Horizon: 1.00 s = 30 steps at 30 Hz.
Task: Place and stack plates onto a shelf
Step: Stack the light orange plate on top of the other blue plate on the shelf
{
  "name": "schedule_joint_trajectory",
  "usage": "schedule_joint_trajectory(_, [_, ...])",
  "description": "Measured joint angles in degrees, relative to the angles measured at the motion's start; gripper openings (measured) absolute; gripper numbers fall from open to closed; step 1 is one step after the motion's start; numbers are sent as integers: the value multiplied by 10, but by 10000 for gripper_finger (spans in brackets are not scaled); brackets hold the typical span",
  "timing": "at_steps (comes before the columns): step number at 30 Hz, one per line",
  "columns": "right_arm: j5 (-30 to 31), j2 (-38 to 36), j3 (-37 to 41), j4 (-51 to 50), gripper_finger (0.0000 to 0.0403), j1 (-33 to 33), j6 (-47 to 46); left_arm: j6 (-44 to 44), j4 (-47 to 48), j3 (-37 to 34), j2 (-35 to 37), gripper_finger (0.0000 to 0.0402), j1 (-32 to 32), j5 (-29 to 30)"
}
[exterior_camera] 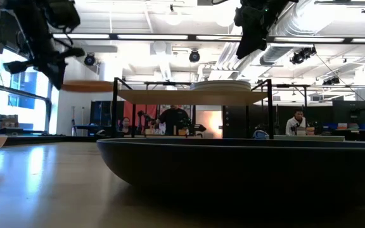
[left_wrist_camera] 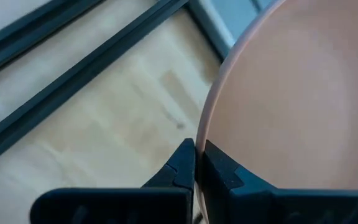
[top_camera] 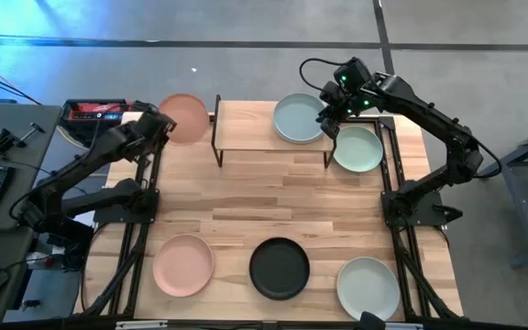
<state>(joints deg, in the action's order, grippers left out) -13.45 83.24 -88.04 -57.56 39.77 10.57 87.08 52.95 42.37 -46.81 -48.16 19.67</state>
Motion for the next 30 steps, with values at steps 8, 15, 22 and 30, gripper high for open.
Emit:
schedule_joint_trajectory(8, [0, 0, 0, 0, 87, 0, 0, -36, 0, 64, -1, 0, 0, 22])
schedule_joint_trajectory(15, [0, 0, 0, 0, 87, 0, 0, -83, -12, 115, -14, 0, 26, 22])
schedule_joint_trajectory(22, [0, 0, 0, 0, 87, 0, -13, -141, -36, 171, -56, 0, 81, 22])
schedule_joint_trajectory(30, [0, 0, 0, -25, 87, 0, -86, -188, -36, 227, -115, 0, 150, 18])
